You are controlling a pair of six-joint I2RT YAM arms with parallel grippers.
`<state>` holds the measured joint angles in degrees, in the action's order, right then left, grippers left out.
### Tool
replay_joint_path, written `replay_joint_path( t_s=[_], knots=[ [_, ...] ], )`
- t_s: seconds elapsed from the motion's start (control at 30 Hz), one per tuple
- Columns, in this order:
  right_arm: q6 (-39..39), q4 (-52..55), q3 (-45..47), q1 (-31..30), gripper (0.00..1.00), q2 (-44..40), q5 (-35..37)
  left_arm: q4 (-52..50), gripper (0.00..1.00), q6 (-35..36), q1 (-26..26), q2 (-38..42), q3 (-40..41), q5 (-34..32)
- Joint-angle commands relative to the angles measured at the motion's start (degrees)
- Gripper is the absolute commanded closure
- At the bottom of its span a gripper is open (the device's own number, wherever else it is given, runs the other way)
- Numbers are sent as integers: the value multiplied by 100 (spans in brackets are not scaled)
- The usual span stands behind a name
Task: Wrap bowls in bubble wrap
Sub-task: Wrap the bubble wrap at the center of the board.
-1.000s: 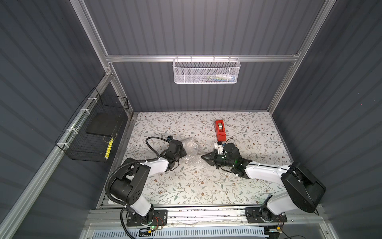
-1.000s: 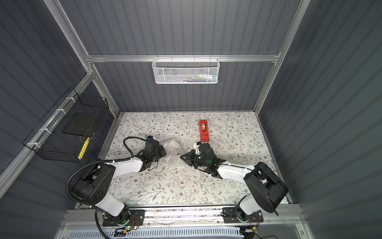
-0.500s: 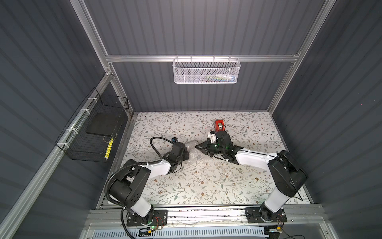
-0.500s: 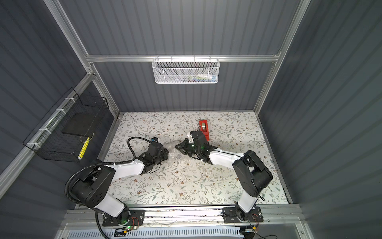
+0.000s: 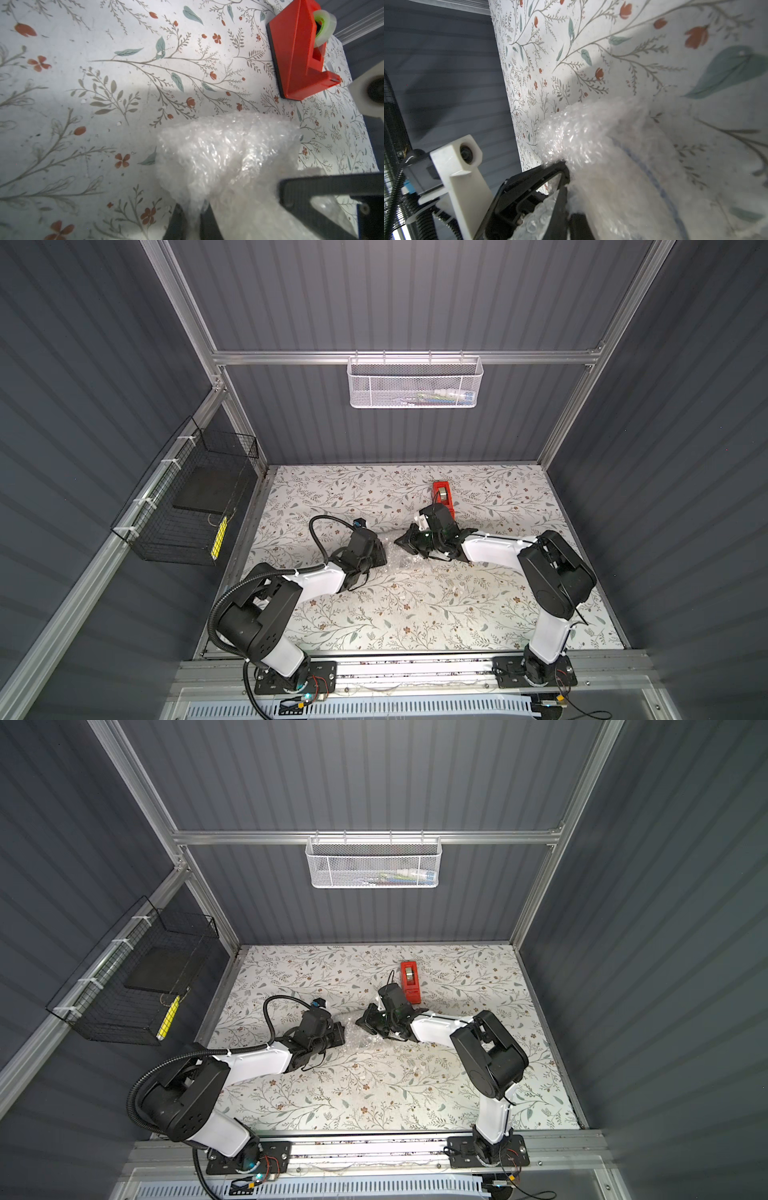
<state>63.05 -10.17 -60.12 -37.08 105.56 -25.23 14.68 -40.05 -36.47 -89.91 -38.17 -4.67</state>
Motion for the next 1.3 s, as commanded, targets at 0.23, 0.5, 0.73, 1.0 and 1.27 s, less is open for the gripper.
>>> replay_joint_path(
  t_s=[0.23, 0.5, 0.73, 1.0, 1.27],
  knots=[
    [-636, 974, -471, 25, 100, 465, 226, -664, 100, 519, -264, -256, 187, 712],
    [-796, 1314, -712, 23, 100, 867, 271, -828, 100, 673, -264, -412, 110, 600],
    [-899, 1671, -922, 23, 100, 1049, 324, -1341, 75, 796, -256, -62, 38, -54],
    [-984, 1965, -1104, 19, 100, 1216, 399, -1727, 45, 881, -152, 461, -133, -699],
    [-1110, 2393, -1344, -27, 100, 1308, 541, -1603, 34, 871, 126, 1269, -24, -708]
  ],
)
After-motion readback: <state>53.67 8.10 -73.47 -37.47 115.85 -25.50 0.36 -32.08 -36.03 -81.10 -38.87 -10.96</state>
